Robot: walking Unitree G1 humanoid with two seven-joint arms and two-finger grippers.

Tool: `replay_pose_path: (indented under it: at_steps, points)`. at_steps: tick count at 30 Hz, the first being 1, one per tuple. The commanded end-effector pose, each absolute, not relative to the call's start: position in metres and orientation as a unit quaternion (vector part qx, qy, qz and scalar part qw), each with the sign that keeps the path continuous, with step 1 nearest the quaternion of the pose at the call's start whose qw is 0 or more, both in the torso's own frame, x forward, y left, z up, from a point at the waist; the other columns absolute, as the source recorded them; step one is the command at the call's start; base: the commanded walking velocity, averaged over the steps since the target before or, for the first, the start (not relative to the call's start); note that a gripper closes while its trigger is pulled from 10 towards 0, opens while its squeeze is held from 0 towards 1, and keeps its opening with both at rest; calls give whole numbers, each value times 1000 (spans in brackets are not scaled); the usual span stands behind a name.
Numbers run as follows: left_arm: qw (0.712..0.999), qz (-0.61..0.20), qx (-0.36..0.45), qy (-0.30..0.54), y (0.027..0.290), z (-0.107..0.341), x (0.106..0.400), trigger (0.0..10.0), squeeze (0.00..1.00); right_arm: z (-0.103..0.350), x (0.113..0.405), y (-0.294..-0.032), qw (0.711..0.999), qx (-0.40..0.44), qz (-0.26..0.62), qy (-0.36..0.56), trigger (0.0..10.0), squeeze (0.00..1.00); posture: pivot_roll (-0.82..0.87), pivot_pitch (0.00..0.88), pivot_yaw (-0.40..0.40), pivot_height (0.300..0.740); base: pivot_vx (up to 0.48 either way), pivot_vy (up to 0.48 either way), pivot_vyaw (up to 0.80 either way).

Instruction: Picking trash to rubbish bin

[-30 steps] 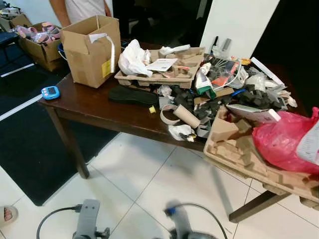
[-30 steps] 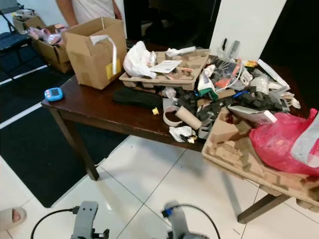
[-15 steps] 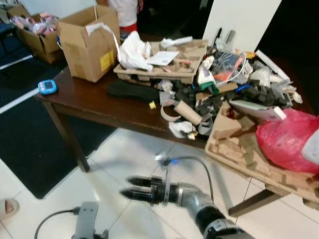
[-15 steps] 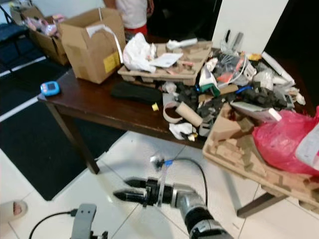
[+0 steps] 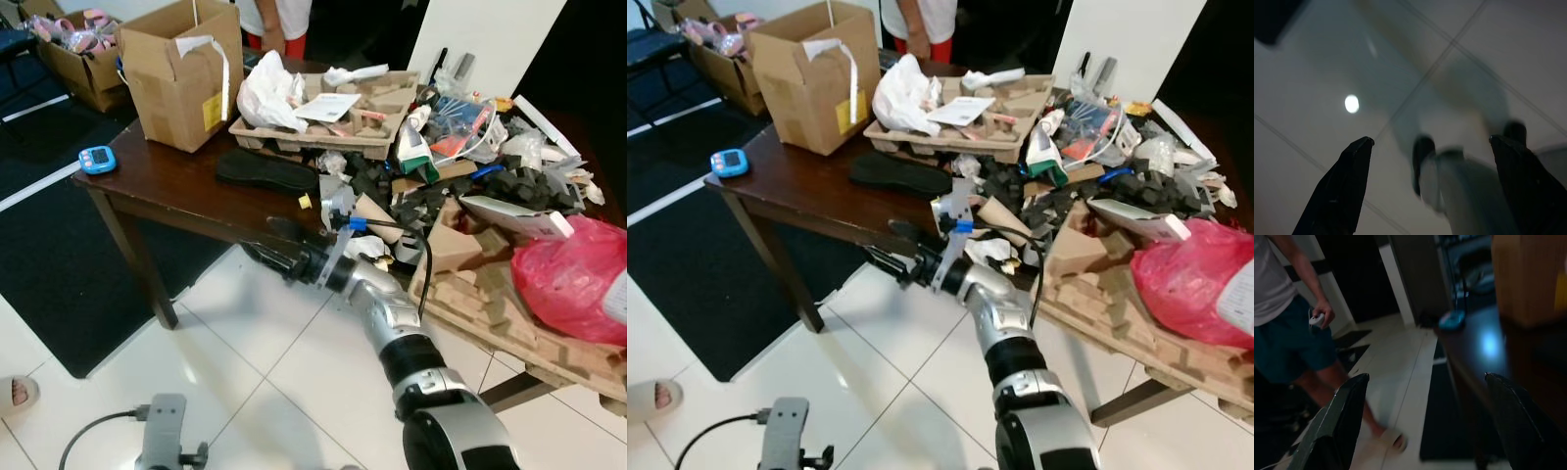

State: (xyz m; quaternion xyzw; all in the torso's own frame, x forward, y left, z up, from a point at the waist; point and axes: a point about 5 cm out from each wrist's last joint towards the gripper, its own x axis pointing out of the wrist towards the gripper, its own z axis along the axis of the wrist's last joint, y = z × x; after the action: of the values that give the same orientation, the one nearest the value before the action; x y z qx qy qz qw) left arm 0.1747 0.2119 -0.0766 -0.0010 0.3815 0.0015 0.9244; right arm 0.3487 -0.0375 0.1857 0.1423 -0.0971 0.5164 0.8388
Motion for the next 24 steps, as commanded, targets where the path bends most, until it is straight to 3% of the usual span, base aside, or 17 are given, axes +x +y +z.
replay_pose_path:
  at_steps: [1, 6, 8, 11, 17, 24]
  points:
    - [938, 13, 9, 346, 224, -68, 180, 10000, 0, 214, 332, 17, 789, 202, 563, -140, 10000, 0, 227, 136, -86, 740, 0, 0, 0]
    - [968, -4, 31, 248, 239, -43, 202, 10000, 0, 232, 336, 19, 808, 158, 540, -174, 10000, 0, 235, 142, -87, 740, 0, 0, 0]
    - [985, -34, 27, 168, 246, -18, 219, 10000, 0, 238, 343, 16, 834, 125, 505, -185, 10000, 0, 244, 146, -90, 740, 0, 0, 0]
    - [991, -69, 32, 113, 249, 3, 229, 10000, 0, 243, 348, 15, 852, 96, 479, -190, 10000, 0, 254, 148, -92, 740, 0, 0, 0]
    - [966, -250, 59, 39, 237, 59, 235, 10000, 0, 243, 362, 22, 899, -26, 403, -169, 10000, 0, 267, 157, -99, 740, 0, 0, 0]
    - [948, -313, 54, 15, 229, 88, 227, 10000, 0, 227, 377, 15, 931, -104, 332, -113, 10000, 0, 286, 167, -113, 740, 0, 0, 0]
